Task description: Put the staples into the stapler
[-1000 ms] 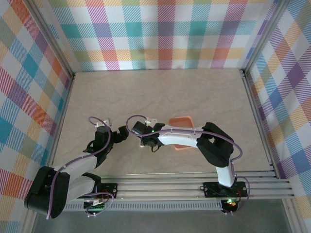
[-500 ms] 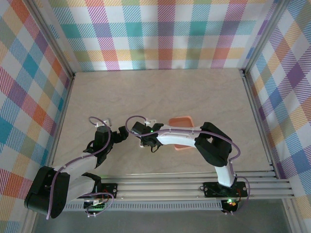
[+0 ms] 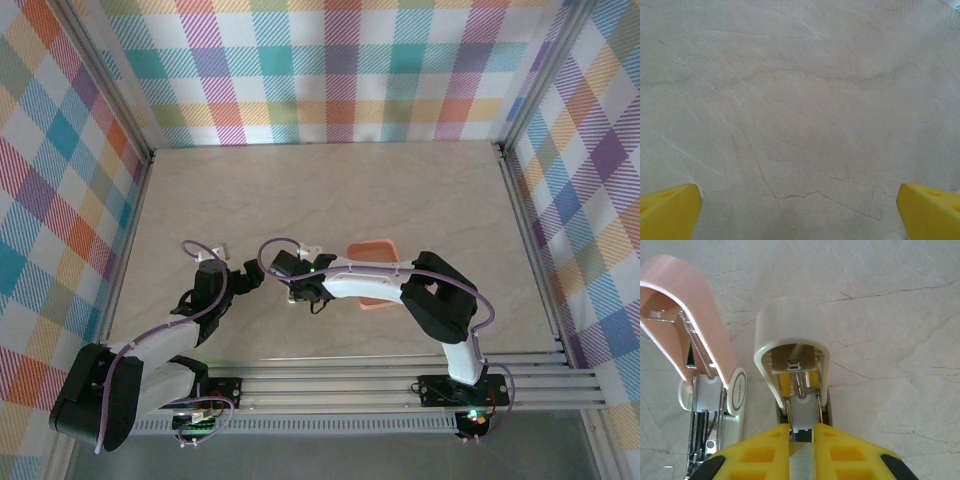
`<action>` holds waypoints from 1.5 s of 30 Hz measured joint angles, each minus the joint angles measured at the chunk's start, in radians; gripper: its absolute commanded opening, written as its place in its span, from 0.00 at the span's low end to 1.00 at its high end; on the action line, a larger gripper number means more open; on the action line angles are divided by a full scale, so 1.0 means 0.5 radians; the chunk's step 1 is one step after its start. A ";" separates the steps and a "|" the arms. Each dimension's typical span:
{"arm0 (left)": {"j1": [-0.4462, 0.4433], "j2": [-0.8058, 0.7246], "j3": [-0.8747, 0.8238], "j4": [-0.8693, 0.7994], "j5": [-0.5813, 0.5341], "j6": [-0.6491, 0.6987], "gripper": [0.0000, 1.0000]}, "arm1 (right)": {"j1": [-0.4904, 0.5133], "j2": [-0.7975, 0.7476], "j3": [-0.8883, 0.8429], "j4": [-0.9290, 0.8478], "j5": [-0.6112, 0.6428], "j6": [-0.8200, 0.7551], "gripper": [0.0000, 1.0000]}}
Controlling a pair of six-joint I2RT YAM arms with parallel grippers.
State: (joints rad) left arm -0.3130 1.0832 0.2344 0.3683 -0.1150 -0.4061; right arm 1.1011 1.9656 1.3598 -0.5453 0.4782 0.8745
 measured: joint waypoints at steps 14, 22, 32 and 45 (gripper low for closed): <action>0.001 0.000 0.000 0.000 0.000 0.000 1.00 | 0.000 -0.055 -0.065 0.056 0.007 -0.001 0.16; 0.001 -0.001 0.000 0.000 0.000 0.000 1.00 | 0.000 -0.055 -0.064 0.028 0.016 0.000 0.16; 0.001 -0.001 0.000 0.000 -0.001 0.000 1.00 | 0.000 -0.054 -0.063 0.005 0.014 -0.002 0.16; 0.001 -0.002 0.000 0.000 -0.005 0.000 1.00 | -0.001 -0.012 -0.022 0.002 -0.002 -0.029 0.16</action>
State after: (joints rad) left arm -0.3126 1.0824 0.2344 0.3683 -0.1173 -0.4061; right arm 1.1007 1.9594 1.3487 -0.5446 0.4774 0.8600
